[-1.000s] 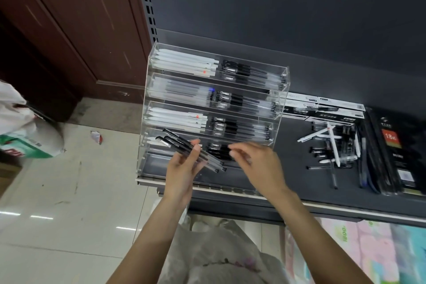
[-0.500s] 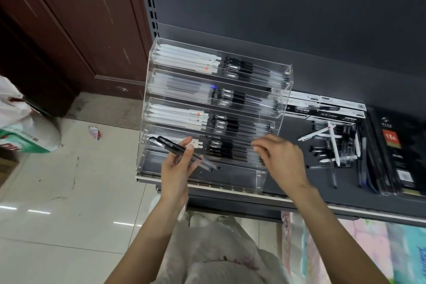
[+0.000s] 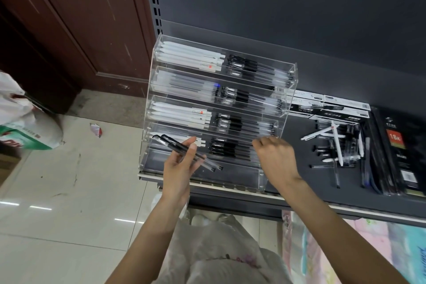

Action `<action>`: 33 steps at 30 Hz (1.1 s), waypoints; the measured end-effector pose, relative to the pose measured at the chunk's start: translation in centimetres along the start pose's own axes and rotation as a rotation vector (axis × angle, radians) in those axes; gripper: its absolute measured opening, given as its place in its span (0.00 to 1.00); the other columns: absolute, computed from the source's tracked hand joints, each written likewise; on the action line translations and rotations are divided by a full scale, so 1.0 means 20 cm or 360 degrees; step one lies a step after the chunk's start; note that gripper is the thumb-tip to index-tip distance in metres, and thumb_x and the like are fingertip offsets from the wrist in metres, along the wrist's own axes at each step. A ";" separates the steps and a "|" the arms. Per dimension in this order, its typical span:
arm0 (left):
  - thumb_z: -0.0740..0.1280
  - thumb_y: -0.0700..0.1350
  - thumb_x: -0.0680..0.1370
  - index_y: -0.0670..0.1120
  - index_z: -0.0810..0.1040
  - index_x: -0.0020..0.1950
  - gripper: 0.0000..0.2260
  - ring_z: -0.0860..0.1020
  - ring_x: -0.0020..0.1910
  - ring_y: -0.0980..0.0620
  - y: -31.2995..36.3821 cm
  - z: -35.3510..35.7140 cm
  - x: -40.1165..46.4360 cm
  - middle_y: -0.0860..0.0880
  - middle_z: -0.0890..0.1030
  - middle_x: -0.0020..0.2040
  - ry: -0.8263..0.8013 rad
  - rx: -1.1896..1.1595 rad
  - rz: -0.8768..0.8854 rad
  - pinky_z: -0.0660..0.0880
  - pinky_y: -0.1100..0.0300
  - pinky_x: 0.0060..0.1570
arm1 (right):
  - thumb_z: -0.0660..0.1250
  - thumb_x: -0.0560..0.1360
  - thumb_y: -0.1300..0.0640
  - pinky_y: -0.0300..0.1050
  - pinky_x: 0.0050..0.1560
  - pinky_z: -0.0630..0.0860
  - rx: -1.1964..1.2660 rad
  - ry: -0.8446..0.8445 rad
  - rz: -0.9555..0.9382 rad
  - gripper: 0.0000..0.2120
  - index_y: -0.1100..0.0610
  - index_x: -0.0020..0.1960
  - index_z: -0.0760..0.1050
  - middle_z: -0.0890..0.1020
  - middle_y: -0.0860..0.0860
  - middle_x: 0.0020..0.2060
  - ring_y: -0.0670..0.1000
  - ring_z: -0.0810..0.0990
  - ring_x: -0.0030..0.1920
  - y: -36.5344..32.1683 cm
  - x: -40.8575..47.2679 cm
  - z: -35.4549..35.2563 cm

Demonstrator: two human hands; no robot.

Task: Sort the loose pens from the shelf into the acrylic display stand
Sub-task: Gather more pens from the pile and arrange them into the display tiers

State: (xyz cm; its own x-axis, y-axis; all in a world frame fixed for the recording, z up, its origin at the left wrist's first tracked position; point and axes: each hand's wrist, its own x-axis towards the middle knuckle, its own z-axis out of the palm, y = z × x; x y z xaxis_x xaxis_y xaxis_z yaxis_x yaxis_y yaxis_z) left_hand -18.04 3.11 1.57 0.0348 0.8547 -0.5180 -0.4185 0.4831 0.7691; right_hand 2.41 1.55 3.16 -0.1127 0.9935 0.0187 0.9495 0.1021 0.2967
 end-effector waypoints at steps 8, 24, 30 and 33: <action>0.63 0.39 0.79 0.42 0.78 0.56 0.08 0.83 0.42 0.59 0.00 0.03 -0.01 0.52 0.81 0.53 -0.0010 -0.0018 -0.0054 0.80 0.63 0.48 | 0.76 0.42 0.70 0.33 0.20 0.62 -0.0038 -0.0108 0.0019 0.18 0.56 0.27 0.75 0.74 0.50 0.21 0.48 0.73 0.20 -0.02 0.00 0.00; 0.63 0.40 0.79 0.41 0.78 0.54 0.07 0.82 0.45 0.62 0.00 0.04 -0.04 0.51 0.81 0.55 -0.0008 -0.0074 -0.0091 0.80 0.65 0.44 | 0.77 0.48 0.69 0.36 0.20 0.67 -0.0061 -0.0248 0.0052 0.17 0.57 0.33 0.79 0.78 0.50 0.28 0.47 0.75 0.23 -0.03 -0.01 0.02; 0.64 0.42 0.79 0.42 0.79 0.52 0.06 0.81 0.49 0.64 -0.01 0.03 -0.05 0.52 0.81 0.55 -0.0001 -0.0048 -0.0087 0.79 0.66 0.43 | 0.76 0.41 0.73 0.35 0.19 0.65 0.0027 -0.0059 0.0015 0.20 0.58 0.29 0.76 0.76 0.51 0.25 0.49 0.74 0.22 -0.04 -0.02 0.03; 0.65 0.43 0.78 0.43 0.79 0.52 0.06 0.81 0.50 0.62 -0.02 0.03 -0.05 0.52 0.82 0.54 0.0000 -0.0054 -0.0094 0.78 0.66 0.43 | 0.75 0.41 0.74 0.36 0.19 0.67 0.0121 0.0004 0.0036 0.21 0.58 0.30 0.76 0.76 0.51 0.26 0.49 0.74 0.23 -0.04 -0.03 0.05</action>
State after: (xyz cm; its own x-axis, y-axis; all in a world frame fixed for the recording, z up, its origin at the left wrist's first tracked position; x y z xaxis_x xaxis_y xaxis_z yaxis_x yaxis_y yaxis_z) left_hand -17.40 2.11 2.05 0.0606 0.8249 -0.5620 -0.4460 0.5260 0.7241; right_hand 2.01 0.91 2.02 -0.0914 0.9954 0.0272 0.9713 0.0831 0.2230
